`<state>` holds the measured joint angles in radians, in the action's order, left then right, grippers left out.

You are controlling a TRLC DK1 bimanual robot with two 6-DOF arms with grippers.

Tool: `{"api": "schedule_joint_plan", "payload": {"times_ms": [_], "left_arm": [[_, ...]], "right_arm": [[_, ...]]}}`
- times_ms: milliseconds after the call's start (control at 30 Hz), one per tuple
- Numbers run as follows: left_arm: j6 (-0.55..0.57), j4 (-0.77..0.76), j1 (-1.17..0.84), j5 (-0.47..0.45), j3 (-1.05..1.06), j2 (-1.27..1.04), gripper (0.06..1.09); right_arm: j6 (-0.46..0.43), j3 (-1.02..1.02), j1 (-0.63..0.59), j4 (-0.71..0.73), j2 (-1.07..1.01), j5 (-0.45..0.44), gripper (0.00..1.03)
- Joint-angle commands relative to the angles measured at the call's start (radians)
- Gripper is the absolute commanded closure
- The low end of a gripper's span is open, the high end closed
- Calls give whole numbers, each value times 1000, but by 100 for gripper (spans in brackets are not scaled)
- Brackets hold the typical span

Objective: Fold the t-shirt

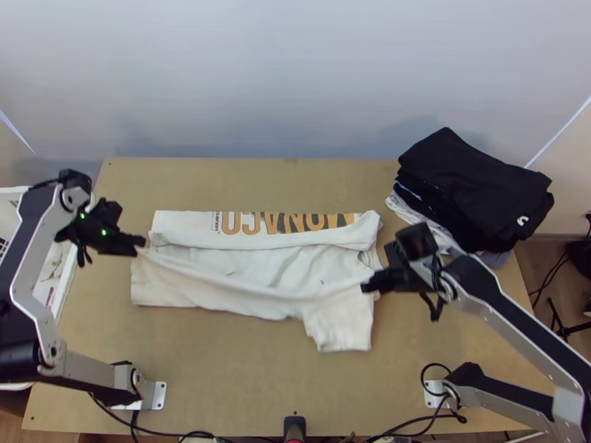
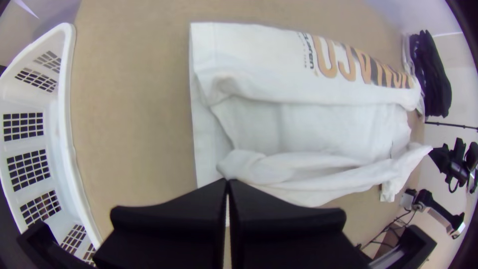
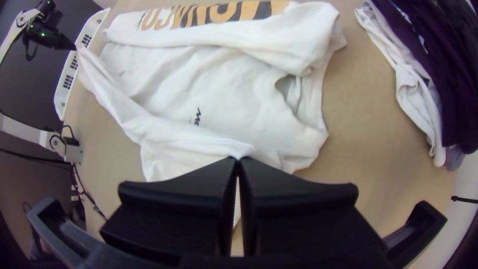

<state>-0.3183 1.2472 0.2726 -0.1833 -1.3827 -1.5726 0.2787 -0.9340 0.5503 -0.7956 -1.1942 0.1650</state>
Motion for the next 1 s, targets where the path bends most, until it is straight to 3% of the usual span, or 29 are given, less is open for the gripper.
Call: {"api": "schedule_joint_plan", "payload": {"times_ms": [0,533,833,967], "left_arm": [[27,15,2,-7,-213,-135,105],[110,46,-108,13,-575,-409,105],[154,40,-110,25,-661,-520,105],[174,26,-85,31,-661,-534,104]], "right_arm": [[-85,-137,-112,93,-169,1,100],[-125,-537,-230,124,-593,1,100],[-99,-611,-248,197,-728,-1,100],[-81,-611,-247,211,-737,-56,97]]}}
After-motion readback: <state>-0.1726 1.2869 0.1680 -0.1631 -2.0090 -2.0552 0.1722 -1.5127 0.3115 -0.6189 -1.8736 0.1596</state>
